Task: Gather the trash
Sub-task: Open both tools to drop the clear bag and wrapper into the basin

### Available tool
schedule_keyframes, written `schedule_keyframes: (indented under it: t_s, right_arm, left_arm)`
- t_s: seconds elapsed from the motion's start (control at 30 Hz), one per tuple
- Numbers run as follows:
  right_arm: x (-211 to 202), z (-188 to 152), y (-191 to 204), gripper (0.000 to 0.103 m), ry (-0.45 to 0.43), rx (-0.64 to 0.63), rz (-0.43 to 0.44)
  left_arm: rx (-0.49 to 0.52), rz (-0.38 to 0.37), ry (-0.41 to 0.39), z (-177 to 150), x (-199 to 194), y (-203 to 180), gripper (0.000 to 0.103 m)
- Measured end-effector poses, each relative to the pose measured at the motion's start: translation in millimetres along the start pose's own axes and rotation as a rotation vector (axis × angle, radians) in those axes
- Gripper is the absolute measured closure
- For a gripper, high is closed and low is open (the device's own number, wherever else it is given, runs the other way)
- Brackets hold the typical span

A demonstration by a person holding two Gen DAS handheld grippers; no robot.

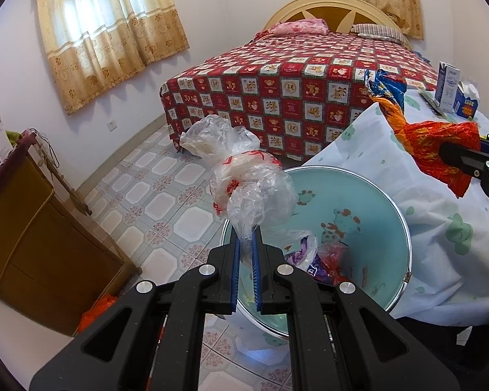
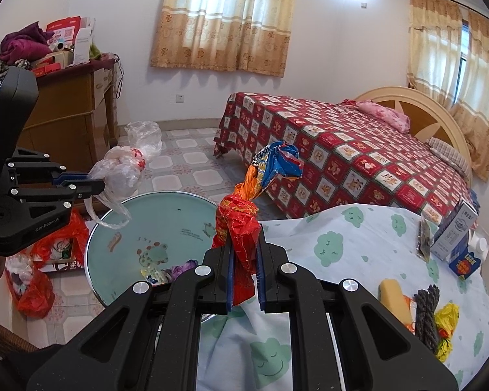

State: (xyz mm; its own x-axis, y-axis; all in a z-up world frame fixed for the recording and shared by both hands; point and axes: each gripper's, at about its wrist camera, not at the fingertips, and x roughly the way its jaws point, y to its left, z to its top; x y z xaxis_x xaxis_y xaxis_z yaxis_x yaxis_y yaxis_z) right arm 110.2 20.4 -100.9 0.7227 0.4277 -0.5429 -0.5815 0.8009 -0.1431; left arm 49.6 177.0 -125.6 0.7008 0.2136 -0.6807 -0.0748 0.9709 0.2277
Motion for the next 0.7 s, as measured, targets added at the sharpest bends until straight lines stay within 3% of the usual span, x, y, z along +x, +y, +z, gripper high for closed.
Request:
schedule_keyframes:
  t_s: [0.3, 0.37, 0.43, 0.67, 0.7]
  right_arm:
    - [0.4, -0.3, 11.3, 0.090, 0.005, -0.030, 0.035]
    - [1.5, -0.4, 14.0, 0.081, 0.006, -0.045, 0.048]
    - [1.8, -1.8, 17.1, 0.077, 0.008, -0.056, 0.049]
    - [3.5, -4.0, 16.6, 0.069, 0.017, -0.054, 0.036]
    - [2.5, -4.7, 15.4, 0.068, 0.016, -0.050, 0.031]
  left_arm:
    - [0.005, -0.014, 0.007, -1.0, 0.4, -5.6, 0.093]
    - [0.010, -0.019, 0.006, -1.0, -0.6, -7.5, 0.086]
    - [0.016, -0.019, -0.002, -1.1, -1.9, -7.8, 0.067]
    - [0.021, -0.027, 0.001, -1.5, -1.3, -11.1, 0.054]
    - [0.020, -0.027, 0.003, -1.7, -1.0, -12.0, 0.048]
